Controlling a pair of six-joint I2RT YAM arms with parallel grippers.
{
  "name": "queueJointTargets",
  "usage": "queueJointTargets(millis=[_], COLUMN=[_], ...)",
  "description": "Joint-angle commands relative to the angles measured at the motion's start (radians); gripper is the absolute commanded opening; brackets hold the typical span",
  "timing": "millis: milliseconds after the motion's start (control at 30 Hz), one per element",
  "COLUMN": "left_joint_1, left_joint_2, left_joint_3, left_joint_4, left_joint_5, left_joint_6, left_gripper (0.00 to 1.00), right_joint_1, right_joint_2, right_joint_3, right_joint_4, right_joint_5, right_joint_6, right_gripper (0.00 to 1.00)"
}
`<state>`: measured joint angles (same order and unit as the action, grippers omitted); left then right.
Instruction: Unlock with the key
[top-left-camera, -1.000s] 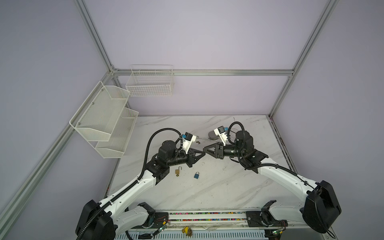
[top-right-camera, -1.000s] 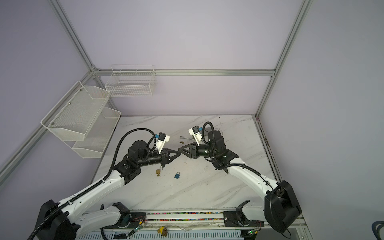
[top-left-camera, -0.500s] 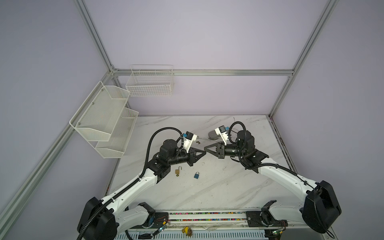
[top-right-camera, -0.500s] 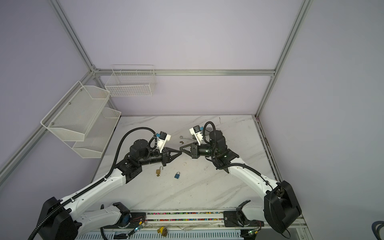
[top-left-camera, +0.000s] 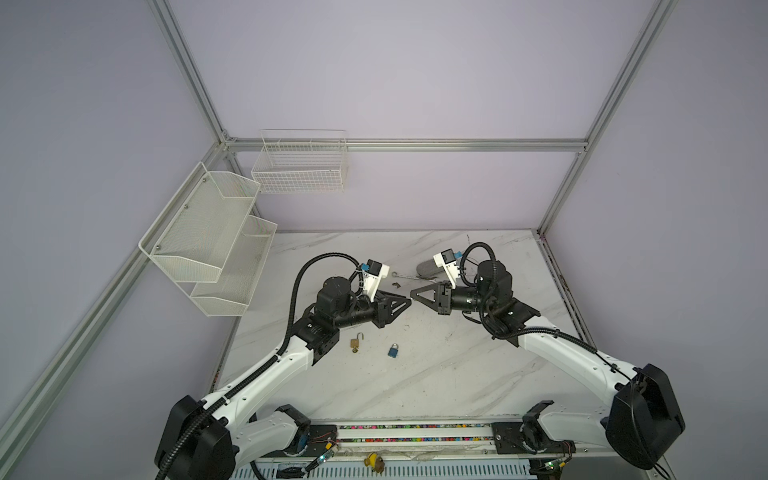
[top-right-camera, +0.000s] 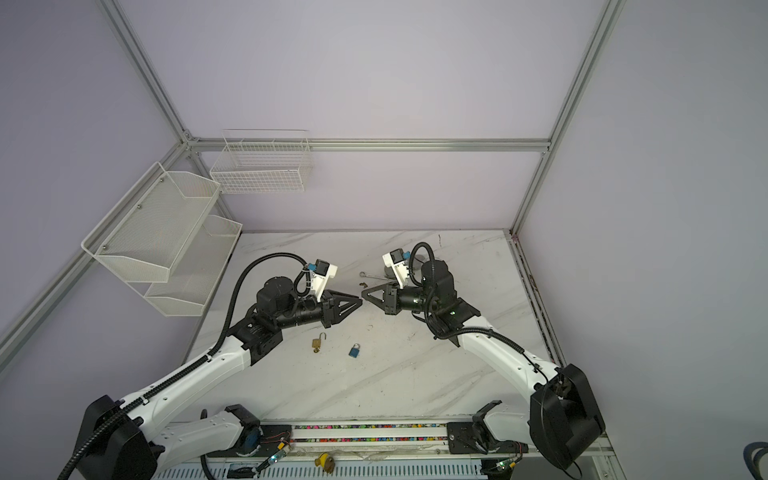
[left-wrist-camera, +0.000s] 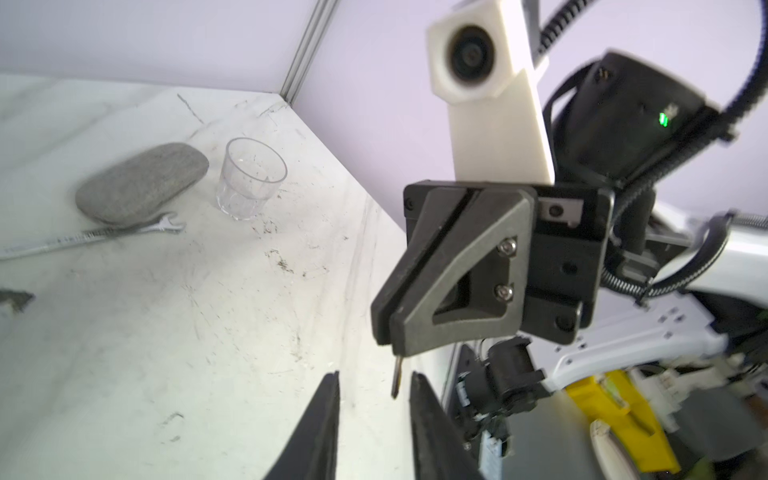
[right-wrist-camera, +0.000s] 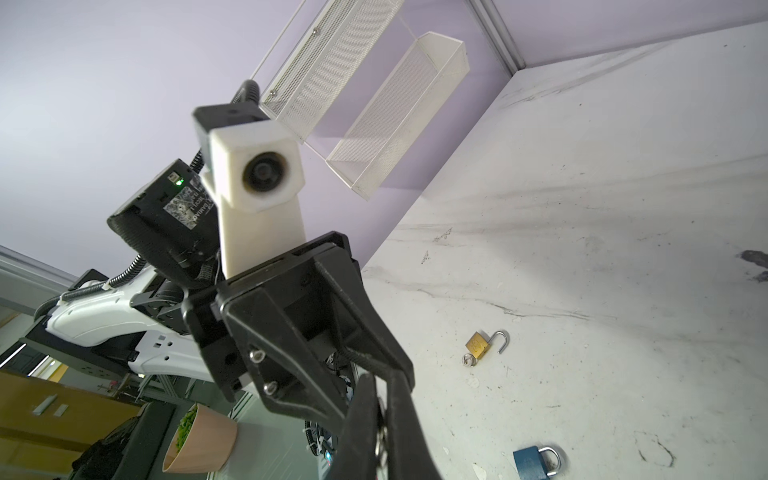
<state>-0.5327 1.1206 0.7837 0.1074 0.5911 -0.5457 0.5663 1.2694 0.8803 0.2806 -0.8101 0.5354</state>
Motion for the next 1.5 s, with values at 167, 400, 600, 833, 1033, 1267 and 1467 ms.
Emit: queueJointTargets(millis=[167, 400, 600, 833, 1033, 1267, 1467], left_joint_1=[0.013, -0.065, -0.18, -0.262, -0.306, -0.324, -0.325], left_joint_2=[-0.155, -0.176, -0.142, -0.076, -0.05, -0.038, -0.021], left_joint_3=[-0.049, -0.138, -0.14, -0.113, -0.103, -0.125, -0.123], left_joint_4=[0.107, 0.291, 0.4, 0.447, 0.451, 0.529, 0.531], left_joint_5=[-0.171, -0.363, -0.522, -0.617, -0.686, -0.736, -0.746], left_joint_6=[-0.226, -0.495, -0.555, -0.589, -0.587, -0.583, -0.594], left_gripper=[0.55, 0.55, 0.54, 0.49, 0.43, 0.33, 0.27], right_joint_1=[-0.005, 0.024, 0.113, 0.196, 0.228, 0.246, 0.259], right_joint_2=[-0.107, -0.154, -0.155, -0.139, -0.159, -0.15, -0.122], right_joint_3=[-0.012, -0.056, -0.103, -0.15, -0.186, -0.204, -0.197], right_joint_4=[0.046, 0.148, 0.248, 0.383, 0.437, 0.466, 0.49], right_joint_5=[0.199, 0.333, 0.484, 0.584, 0.649, 0.672, 0.669], right_joint_6=[0.133, 0.213, 0.254, 0.297, 0.324, 0.346, 0.35], right_gripper=[0.0, 0.0, 0.0, 0.0, 0.0, 0.0, 0.0])
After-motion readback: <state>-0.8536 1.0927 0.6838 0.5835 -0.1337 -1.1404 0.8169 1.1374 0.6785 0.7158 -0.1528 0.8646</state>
